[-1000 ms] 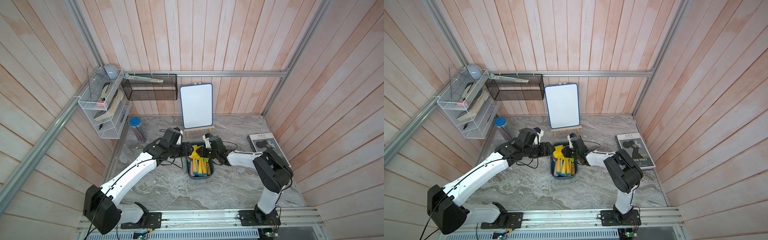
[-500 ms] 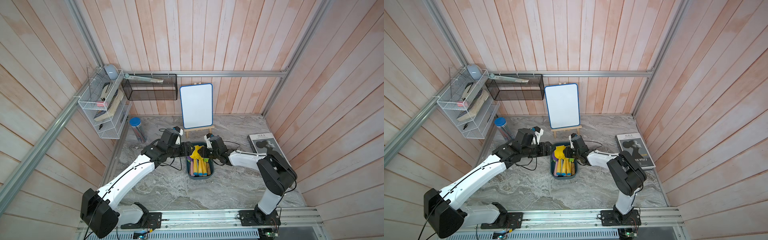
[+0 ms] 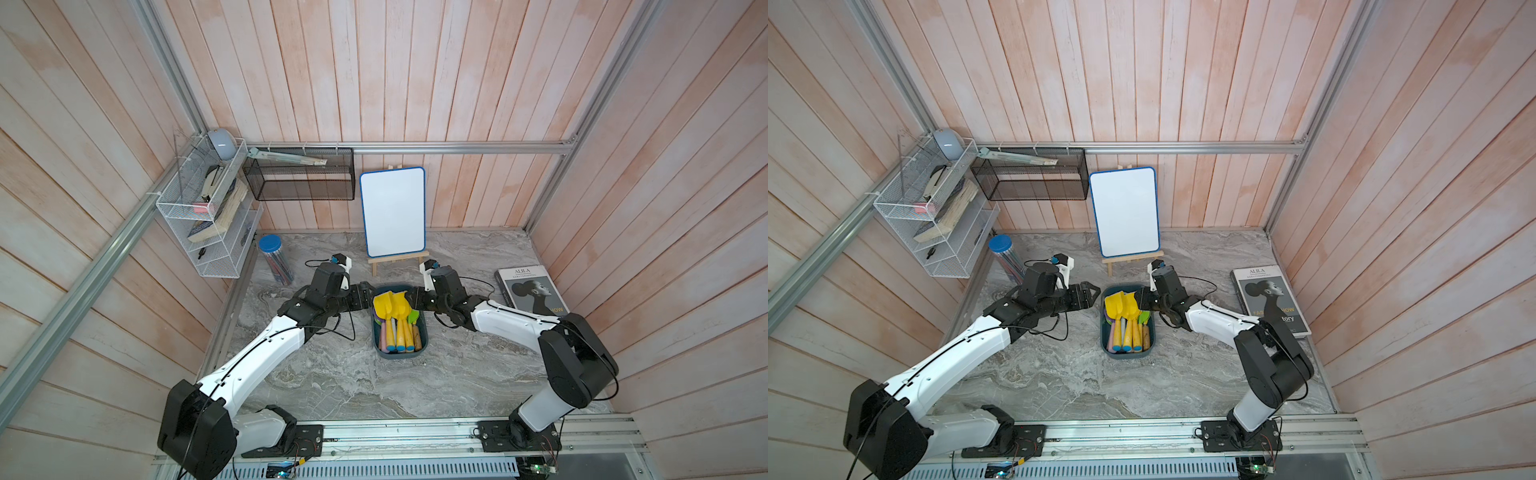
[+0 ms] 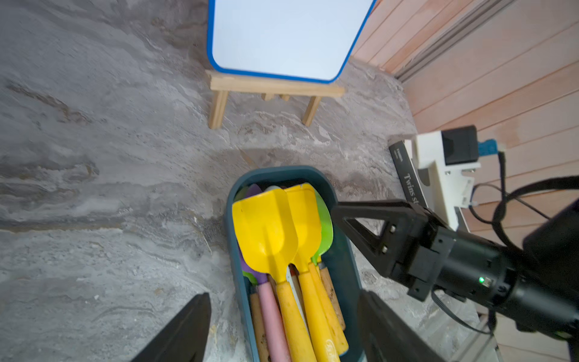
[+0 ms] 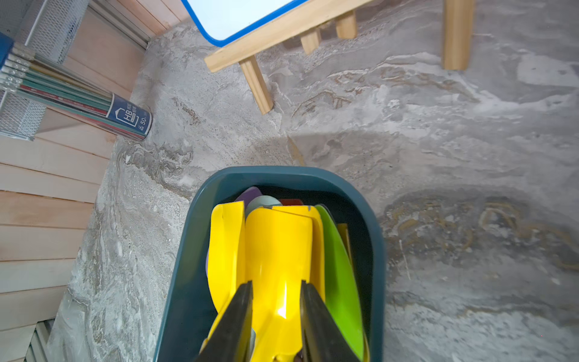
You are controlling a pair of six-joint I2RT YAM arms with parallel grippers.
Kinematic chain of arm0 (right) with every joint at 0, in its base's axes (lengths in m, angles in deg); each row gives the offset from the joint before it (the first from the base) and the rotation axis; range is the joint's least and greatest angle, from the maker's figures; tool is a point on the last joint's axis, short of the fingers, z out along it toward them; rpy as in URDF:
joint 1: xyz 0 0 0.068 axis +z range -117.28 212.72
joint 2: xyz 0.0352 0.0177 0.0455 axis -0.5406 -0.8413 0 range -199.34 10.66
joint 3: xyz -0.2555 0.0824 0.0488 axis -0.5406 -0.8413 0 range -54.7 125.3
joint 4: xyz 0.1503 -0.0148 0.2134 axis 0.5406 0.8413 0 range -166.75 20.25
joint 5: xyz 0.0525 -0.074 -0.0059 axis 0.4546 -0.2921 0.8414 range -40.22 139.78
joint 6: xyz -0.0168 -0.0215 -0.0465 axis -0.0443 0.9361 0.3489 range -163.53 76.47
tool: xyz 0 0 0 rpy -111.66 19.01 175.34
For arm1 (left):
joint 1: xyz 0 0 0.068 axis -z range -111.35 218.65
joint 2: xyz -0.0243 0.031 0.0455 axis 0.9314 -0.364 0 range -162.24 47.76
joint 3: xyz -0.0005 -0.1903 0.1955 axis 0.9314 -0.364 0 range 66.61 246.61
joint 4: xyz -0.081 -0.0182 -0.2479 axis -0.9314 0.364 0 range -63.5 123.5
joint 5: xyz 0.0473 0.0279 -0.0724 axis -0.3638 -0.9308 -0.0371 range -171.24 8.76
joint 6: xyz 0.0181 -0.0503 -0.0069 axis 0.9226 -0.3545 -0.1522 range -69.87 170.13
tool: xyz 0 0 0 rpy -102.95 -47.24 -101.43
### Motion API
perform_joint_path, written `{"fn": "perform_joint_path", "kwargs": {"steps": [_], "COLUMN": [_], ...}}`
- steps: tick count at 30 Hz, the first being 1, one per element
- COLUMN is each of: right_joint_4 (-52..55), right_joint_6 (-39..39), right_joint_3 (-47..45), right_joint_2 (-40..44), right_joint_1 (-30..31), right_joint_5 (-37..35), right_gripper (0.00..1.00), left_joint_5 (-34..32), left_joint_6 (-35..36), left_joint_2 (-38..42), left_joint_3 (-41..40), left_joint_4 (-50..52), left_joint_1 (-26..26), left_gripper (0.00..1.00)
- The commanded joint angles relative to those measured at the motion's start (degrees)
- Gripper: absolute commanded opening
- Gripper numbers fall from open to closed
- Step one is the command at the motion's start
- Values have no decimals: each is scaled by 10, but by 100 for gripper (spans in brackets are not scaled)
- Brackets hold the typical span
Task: Put the shovel into the storage box
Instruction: Place the shovel in the storage box, then reset both arms
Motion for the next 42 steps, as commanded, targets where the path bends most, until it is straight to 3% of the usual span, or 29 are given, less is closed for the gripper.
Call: {"fn": "perform_joint_path", "kwargs": {"steps": [1,5,10,13,20,25,27,30,35,36,38,42], "right_joint_4": [23,45,55,33,-174,-381,-458,-488,-662,-700,-728,-760], "right_joint_6": [20,55,139,191,308,318,308,306,309,311,340,357], "right_joint_3": [-20,-48,-93,-133,-302,-441,-479,-486,-507,-511,-498,-475], "right_joint_2": [38,88,167,216,342,405,398,356,231,211,176,99], "right_joint_1": [-23,-74,-142,-177,-246,-285,-304,-320,-329,-329,-330,-337], "right_joint_5": [-19,-32,-94,-146,-217,-188,-161,-156,-131,-120,-99,-85], "right_gripper": [32,32,31,31,30,35,36,35,35,35,33,33], "left_joint_5": [-39,-61,-11,-3,-102,-156,-155,-132,-110,-101,-87,-36], "left_joint_6": [18,2,-24,5,133,259,294,312,298,295,277,289], "left_joint_2": [33,69,81,87,111,78,44,-31,-223,-218,-176,-178], "left_joint_3": [-33,-78,-119,-154,-309,-376,-406,-446,-489,-496,-479,-401], "left_joint_4": [-70,-127,-212,-284,-518,-631,-705,-830,-1119,-1122,-1022,-888], "left_joint_1": [-34,-100,-188,-215,-220,-227,-233,-246,-278,-282,-296,-303], "left_gripper": [82,100,100,100,100,100,100,100,100,100,100,100]}}
